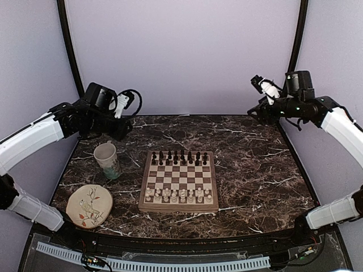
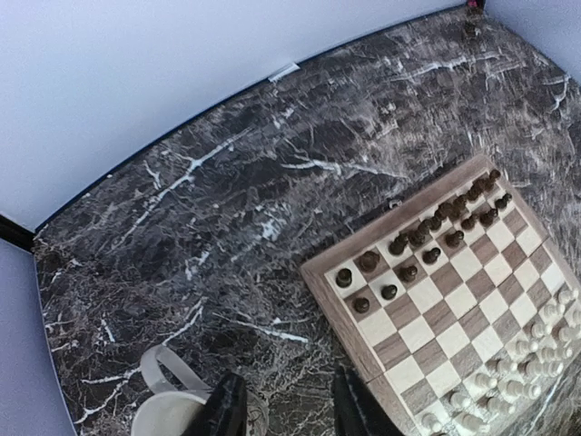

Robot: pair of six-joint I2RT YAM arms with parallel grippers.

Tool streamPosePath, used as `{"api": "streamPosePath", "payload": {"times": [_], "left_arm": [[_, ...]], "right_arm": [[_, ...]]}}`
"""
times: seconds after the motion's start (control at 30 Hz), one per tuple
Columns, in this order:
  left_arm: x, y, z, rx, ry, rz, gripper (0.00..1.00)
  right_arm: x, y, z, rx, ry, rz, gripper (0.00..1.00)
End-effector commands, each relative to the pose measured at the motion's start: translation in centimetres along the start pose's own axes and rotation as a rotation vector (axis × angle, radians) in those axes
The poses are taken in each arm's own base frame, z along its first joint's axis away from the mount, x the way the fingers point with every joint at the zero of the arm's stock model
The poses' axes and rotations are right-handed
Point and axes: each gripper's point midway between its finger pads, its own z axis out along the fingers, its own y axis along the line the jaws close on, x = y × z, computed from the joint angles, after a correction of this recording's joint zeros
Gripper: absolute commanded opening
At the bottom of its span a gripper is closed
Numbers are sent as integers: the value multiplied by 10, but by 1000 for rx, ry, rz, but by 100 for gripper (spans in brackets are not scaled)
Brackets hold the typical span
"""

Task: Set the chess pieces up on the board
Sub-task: Reset both arms

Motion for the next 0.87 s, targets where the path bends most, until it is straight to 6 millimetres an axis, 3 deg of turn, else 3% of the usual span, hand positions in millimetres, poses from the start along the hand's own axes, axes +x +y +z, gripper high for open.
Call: {"api": "streamPosePath", "payload": {"times": [0.0,0.13,0.23,0.27,0.3,0.37,0.4,0.47,0.6,0.73,0.83], "left_arm": [[-40,21,-29,-81,-174,-12,48],[-57,29,-45,-111,-326,-44,72],[-58,38,-53,-166,-408,-46,84],[-57,39,-53,-177,-427,-44,96],[-56,40,-52,-184,-438,-43,99],[-56,42,-54,-188,-442,-52,99],[-64,48,-66,-206,-444,-80,99],[-67,51,-72,-219,-444,-85,99],[-65,52,-77,-217,-445,-92,99],[-62,53,-79,-220,-450,-87,99],[-59,53,-77,-222,-447,-88,99]], "right_arm": [[-16,-67,-44,338,-87,131,99],[-15,-79,-60,370,-146,242,100],[-17,-82,-77,359,-215,288,100],[-17,-87,-85,363,-242,306,100],[-17,-92,-93,367,-269,331,100],[-16,-100,-108,375,-314,381,100],[-22,-99,-128,400,-357,356,100],[-24,-100,-133,411,-361,359,100],[-24,-103,-135,423,-361,370,100],[-22,-89,-116,295,-295,351,100],[-25,-90,-119,309,-342,371,100]]}}
